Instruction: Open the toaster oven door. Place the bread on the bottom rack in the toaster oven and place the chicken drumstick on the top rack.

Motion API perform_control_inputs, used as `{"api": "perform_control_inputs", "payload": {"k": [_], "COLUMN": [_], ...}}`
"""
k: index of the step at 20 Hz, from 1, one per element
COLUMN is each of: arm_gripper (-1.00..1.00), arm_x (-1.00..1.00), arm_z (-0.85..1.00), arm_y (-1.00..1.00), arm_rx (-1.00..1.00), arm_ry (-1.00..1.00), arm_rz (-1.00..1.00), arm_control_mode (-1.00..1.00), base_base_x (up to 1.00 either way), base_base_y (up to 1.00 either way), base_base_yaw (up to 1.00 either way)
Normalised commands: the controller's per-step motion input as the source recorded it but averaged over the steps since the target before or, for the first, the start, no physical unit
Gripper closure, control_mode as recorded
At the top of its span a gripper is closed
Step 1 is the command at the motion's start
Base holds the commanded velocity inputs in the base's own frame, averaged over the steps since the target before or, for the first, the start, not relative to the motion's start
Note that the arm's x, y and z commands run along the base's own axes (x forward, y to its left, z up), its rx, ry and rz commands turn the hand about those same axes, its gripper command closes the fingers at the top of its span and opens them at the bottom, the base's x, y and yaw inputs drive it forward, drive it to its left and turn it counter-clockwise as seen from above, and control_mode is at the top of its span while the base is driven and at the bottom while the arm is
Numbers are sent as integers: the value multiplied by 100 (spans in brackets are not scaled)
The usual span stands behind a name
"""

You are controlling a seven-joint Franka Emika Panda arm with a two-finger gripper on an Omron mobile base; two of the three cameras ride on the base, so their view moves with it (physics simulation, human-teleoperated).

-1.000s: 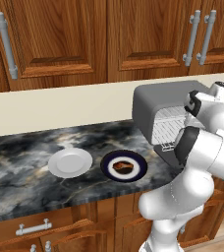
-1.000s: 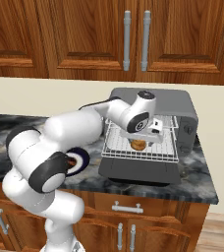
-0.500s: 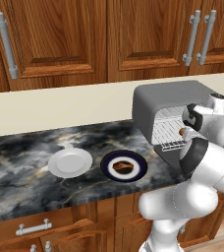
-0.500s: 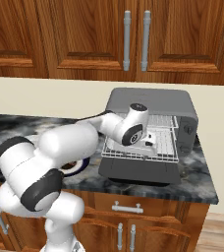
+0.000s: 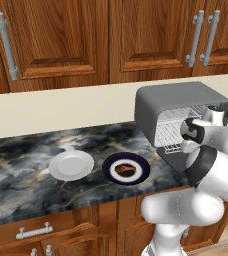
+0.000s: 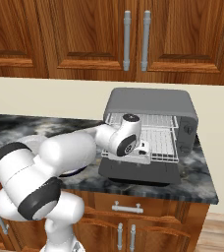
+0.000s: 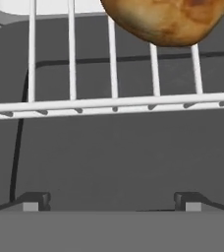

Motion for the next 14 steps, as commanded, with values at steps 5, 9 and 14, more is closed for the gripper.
{"api": "perform_control_inputs", "payload": {"k": [5,9,14], "arm_gripper": [-100,-100,-100], "arm_x": [7,15,17], "arm_z": [-12,0,0], "arm_y": [1,0,-2], "arm_rx": [0,0,0], "arm_ry": [-1,0,0], "arm_rz": [4,5,4], "arm_control_mode": [-100,-100,-100], "base_base_x": [0,0,0], "base_base_y": [0,0,0], "base_base_yaw": [0,0,0]}}
